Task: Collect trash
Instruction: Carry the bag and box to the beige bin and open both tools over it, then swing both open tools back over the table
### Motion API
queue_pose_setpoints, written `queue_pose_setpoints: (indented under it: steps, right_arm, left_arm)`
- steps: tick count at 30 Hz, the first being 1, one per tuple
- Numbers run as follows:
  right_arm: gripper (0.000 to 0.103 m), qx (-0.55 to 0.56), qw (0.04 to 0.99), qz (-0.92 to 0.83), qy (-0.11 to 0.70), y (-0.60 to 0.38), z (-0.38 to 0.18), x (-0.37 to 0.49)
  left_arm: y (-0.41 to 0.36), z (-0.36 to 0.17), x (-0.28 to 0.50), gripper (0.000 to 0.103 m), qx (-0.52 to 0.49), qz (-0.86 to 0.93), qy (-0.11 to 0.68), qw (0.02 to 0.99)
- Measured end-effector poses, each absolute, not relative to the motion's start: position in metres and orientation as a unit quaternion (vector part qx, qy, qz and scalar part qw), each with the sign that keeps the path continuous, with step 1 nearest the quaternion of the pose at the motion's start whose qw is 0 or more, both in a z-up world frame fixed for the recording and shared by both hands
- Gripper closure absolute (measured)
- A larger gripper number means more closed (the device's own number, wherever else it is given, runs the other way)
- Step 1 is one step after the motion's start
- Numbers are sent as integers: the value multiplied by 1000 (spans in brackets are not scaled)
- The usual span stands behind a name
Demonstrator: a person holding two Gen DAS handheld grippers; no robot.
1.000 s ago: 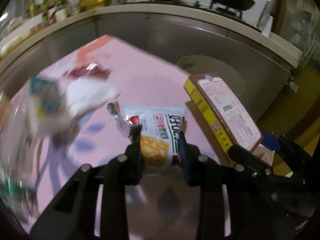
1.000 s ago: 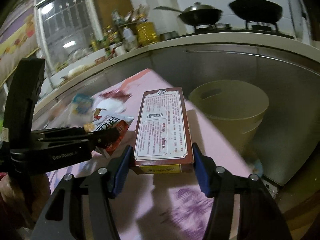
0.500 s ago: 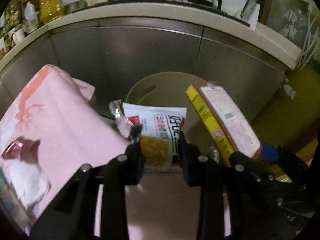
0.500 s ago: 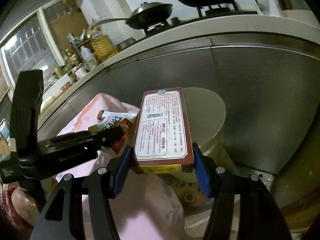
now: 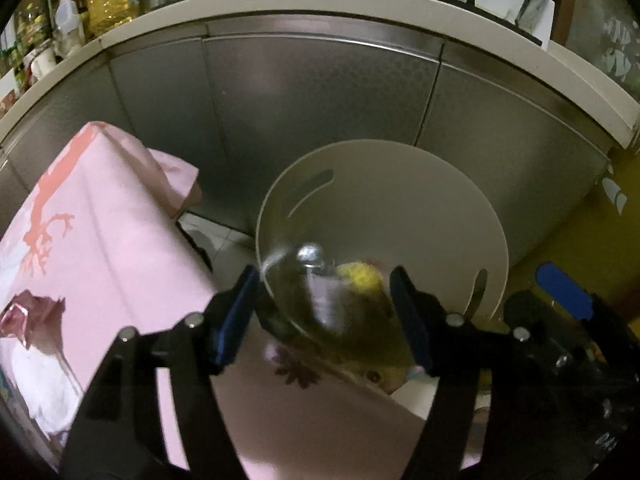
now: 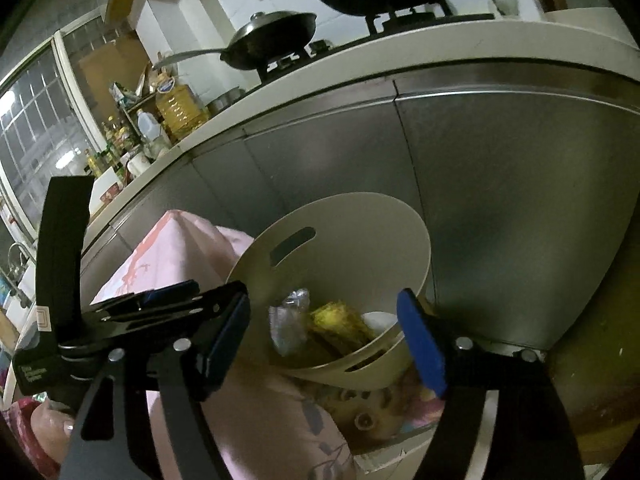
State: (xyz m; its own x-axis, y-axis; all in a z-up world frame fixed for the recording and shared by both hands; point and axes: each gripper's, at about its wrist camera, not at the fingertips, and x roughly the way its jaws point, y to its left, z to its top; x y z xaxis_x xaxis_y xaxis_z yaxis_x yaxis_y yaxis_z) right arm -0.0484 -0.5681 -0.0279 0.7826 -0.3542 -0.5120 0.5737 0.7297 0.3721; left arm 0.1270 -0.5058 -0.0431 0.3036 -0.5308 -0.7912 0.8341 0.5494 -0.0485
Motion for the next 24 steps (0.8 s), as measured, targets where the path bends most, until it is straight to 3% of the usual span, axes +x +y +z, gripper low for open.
queue_pose_setpoints:
  steps: [10,19,24]
  right_arm:
    - [30,271,926,-215,153,-523,-9,-76]
    - [56,217,947,-81,221,-422,-15,-34]
    - [57,175,945,4,277,-352,-22,-7]
  left_arm:
    - [-405,-13,98,38,159,-409,367,821]
    - [-242,-22,60,38,165,-318,358,862]
    - [-140,-35,42,38,157,-252,372,880]
